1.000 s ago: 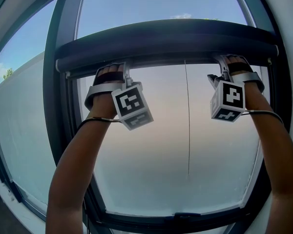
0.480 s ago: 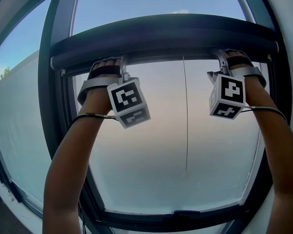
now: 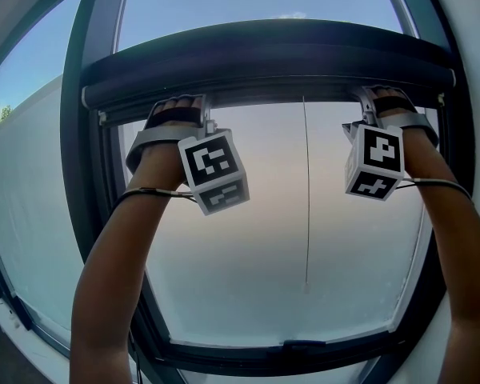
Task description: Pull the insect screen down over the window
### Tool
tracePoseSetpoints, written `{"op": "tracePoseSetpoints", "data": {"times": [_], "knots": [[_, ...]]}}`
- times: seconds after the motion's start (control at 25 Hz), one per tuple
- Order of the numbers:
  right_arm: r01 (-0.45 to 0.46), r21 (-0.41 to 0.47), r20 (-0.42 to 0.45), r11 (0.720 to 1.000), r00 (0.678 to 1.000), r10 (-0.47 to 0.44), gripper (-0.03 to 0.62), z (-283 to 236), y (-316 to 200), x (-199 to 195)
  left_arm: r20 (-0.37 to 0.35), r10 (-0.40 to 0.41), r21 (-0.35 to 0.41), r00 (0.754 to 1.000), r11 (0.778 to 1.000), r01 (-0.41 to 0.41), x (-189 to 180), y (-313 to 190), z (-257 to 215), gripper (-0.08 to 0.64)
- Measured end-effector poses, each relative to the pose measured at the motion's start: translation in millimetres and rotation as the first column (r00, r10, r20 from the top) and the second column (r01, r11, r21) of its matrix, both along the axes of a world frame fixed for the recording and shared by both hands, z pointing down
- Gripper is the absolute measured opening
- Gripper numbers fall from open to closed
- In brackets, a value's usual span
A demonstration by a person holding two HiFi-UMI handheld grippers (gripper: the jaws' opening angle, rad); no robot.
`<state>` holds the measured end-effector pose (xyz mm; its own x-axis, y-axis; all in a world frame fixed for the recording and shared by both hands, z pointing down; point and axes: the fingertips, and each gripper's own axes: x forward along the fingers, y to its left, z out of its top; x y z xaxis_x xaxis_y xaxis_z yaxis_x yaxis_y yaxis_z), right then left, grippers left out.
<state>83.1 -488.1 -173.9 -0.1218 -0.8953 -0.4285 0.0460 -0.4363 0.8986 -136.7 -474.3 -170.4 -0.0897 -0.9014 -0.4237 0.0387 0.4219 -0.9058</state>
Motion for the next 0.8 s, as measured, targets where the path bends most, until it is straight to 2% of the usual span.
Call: {"op": "tracePoseSetpoints", "data": {"times": [0.4,0.6,0.8], "knots": [[0.008,-0.016,0.02,1.0,1.0,-0.007,0.276,36.7,1.0,1.0,0.012,0.045,-0.035,0.999,0.998,-0.045,1.0,3.6,40.0,0.322],[-0.009,-0.062,0.027,0.998,1.0,0.011,0.276,64.4,2.7,2.6,0.024,0.07,-0.092,0.997,0.993,-0.068,2.6,4.3,68.0,0.322],[-0.015,-0.082,0.033,0.997,0.999,0.017,0.276,91.5,3.4,-0.1,0.032,0.095,-0.116,0.995,0.989,-0.091,0.7,5.6,96.4,0.322]]}}
